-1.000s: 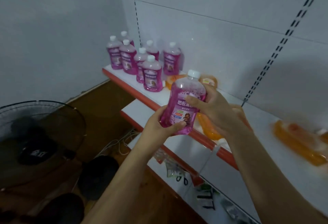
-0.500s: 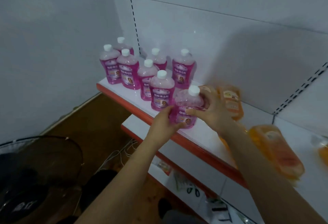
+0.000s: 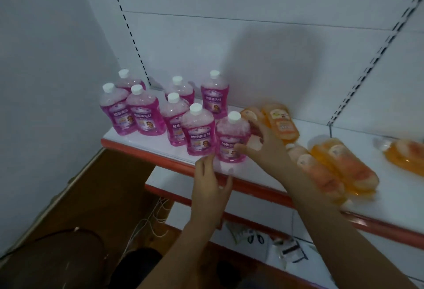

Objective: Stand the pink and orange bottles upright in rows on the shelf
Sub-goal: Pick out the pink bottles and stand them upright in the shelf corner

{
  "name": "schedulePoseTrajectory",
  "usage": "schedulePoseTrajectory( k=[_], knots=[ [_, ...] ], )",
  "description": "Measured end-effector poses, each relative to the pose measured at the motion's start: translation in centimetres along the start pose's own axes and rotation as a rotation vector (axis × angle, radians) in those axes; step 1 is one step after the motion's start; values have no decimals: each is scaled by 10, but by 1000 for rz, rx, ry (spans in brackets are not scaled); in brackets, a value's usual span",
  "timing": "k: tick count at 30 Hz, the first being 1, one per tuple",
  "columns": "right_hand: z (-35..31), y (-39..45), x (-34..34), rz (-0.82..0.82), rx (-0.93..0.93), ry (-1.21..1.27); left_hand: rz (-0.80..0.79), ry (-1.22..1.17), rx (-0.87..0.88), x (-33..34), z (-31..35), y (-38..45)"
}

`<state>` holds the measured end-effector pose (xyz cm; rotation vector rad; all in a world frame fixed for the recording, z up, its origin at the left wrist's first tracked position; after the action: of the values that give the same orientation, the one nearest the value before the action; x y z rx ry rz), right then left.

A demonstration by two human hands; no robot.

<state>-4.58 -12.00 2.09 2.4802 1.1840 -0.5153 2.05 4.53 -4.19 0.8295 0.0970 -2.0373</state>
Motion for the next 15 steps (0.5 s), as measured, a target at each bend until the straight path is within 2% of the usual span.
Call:
schedulePoseTrajectory(
  k=[2, 5, 10, 13, 15],
  knots=[
    [-2, -18, -19, 125, 30, -115, -20, -5, 46, 1, 11, -14],
    [-7, -53, -52, 258, 100, -275, -183, -5, 94, 24, 31, -35],
    [-10, -123, -106, 354, 186, -385, -534, -35, 273, 84, 83, -77],
    [-7, -171, -153, 425, 215, -479, -659, -65, 362, 116, 132, -103],
    [-7, -184, -173, 430, 228, -510, -683, -65, 400, 127, 149, -110]
  ],
)
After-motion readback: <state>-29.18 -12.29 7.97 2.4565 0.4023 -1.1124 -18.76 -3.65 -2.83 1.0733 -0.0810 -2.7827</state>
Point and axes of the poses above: each hand's wrist, its own y-axis towards the middle knuckle, its own x-axis out of the palm, z = x × y, the point moved 9 cm from there along y, towards the middle knuckle, and after that the axes turned 1 degree about -z, right-handed, at the moved point
